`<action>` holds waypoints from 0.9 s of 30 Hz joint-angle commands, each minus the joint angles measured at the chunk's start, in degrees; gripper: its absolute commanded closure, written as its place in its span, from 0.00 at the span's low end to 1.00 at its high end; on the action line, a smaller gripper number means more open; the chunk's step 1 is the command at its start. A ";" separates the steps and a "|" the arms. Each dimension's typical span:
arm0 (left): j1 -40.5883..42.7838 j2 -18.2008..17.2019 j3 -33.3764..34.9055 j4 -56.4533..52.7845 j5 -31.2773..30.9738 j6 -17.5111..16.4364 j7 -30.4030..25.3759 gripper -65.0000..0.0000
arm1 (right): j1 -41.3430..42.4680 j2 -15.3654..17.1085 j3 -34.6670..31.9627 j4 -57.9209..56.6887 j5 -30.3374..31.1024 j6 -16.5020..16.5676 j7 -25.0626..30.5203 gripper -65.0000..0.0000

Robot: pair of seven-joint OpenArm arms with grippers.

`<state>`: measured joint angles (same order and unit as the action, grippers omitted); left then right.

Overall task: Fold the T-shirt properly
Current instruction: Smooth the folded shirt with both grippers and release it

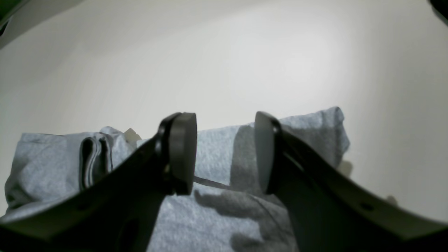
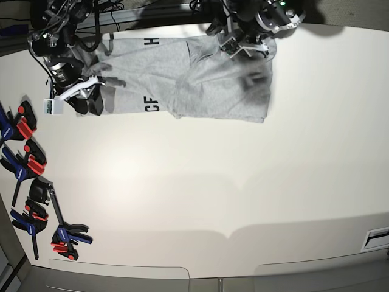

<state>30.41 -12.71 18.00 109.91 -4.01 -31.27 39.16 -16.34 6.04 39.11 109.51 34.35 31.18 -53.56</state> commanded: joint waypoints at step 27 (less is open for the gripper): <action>-1.86 3.69 0.17 5.20 -19.04 -3.04 -1.49 1.00 | 0.31 0.61 0.24 1.09 1.29 -0.09 1.46 0.61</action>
<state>28.38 -9.19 18.02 114.10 -21.87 -33.65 38.98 -16.36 6.04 39.11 109.51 34.48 31.16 -53.56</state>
